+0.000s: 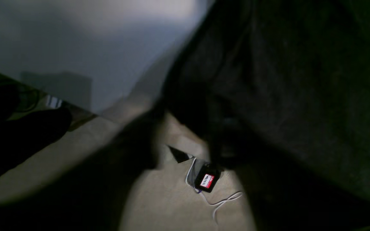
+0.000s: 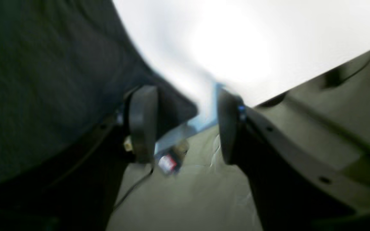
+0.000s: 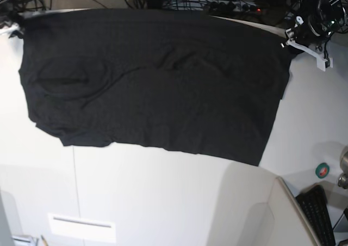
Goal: Layout the t-shirt on the table in an organized manner, then fold the t-shirt properly
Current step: 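Release the shirt with the right gripper and reposition both grippers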
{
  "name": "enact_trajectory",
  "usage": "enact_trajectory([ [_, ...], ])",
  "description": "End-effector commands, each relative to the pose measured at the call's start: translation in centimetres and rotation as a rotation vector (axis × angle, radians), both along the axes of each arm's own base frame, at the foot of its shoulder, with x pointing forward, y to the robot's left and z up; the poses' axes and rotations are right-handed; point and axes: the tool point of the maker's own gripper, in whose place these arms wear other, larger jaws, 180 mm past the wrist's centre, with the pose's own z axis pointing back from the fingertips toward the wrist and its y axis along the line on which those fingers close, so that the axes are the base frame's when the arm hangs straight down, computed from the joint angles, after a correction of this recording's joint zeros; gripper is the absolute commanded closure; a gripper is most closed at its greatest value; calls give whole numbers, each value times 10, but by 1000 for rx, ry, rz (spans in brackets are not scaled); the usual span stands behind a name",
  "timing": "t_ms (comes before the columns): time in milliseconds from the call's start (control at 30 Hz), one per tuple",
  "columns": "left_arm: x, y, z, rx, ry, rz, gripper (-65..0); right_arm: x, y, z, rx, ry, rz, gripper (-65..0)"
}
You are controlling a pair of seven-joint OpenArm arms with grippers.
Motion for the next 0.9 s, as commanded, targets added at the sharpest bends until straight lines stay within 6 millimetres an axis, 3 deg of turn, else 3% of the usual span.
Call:
enact_trajectory([
  [0, 5, 18, 14, 44, -37, 19, -367, 7, -8, 14, -44, -36, 3, -293],
  [100, 6, 31, 23, 61, -65, 61, -525, 26, -16, 35, -103, -85, 24, -293],
  [167, 15, 42, 35, 87, -106, 79, -586, 44, -25, 49, -137, -124, 33, -294],
  [233, 20, 49, 45, 104, -135, 98, -594, 67, -35, 62, -161, -175, 38, -297],
  [300, 37, 55, 57, 121, -177, 90, -594, 97, -43, 74, -172, -227, 59, -300],
  [433, 69, 54, 57, 95, -214, 77, -592, 174, -37, 61, -85, -239, 213, -300],
  [500, 89, 46, 47, 67, -198, 36, -573, 208, -28, 46, -19, -252, 265, -300],
  [567, 107, 35, 35, 35, -178, -4, -479, 232, -17, 31, 30, -275, 296, -300],
  [667, 132, 19, 25, -7, -169, -43, -298, 248, -6, 15, 69, -287, 327, -300],
  [733, 148, 10, 22, -28, -170, -61, -224, 252, -1, 8, 82, -289, 338, -300],
  [800, 163, 0, 22, -45, -175, -83, -230, 253, 3, 2, 90, -285, 348, -300],
  [867, 178, -6, 23, -51, -186, -103, -291, 254, 4, -1, 93, -293, 347, -300],
])
